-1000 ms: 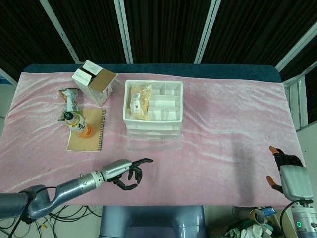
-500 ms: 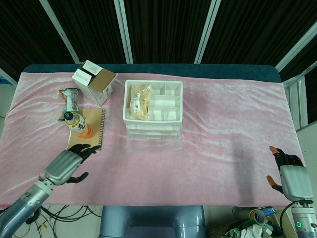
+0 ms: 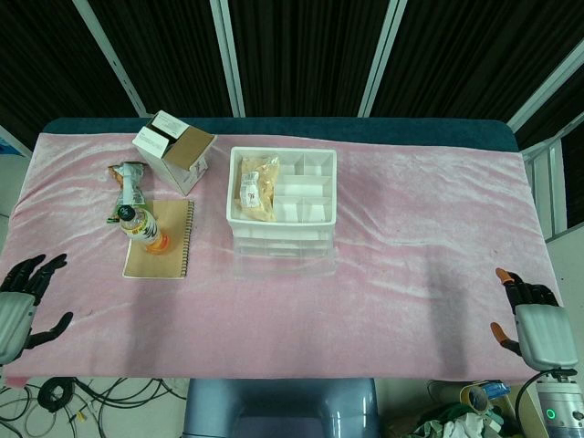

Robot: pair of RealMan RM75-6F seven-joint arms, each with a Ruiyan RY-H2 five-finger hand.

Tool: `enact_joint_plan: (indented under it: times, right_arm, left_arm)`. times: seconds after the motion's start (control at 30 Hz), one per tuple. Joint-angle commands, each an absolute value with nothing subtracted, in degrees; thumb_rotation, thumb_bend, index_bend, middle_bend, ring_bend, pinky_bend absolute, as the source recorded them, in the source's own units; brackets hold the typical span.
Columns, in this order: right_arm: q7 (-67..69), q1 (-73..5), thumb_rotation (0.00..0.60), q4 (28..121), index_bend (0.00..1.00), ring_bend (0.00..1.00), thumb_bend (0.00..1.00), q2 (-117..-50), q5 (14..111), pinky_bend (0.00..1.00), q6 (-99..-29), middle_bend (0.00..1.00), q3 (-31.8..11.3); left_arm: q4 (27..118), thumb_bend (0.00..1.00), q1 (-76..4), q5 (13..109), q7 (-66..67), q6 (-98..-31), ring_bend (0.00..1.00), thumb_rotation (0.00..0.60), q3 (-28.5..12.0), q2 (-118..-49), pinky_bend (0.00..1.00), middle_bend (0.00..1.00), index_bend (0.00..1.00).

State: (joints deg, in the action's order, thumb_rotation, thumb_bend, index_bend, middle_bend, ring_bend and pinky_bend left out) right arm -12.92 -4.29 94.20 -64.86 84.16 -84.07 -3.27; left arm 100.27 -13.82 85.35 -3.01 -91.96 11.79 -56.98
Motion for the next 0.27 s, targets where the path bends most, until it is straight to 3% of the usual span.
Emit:
enact_joint_plan:
  times: [0.03, 0.27]
  right_arm:
    - [-13.13, -4.32, 0.6, 94.07, 0.14, 0.24, 0.19, -64.94, 84.29, 0.2, -84.17, 0.16, -3.29]
    - [-14.07, -4.33, 0.6, 94.45, 0.14, 0.24, 0.19, -65.22, 83.82, 0.2, -84.12, 0.16, -3.46]
  left_arm:
    - [98.48, 0.29, -12.4, 85.86, -3.91, -91.83, 0.01, 0.6, 10.73, -57.12, 0.07, 0.15, 0.0]
    - [99.95, 0.3, -11.43, 83.68, -0.68, -89.07, 0.01, 0.6, 9.31, -55.95, 0.07, 0.14, 0.0]
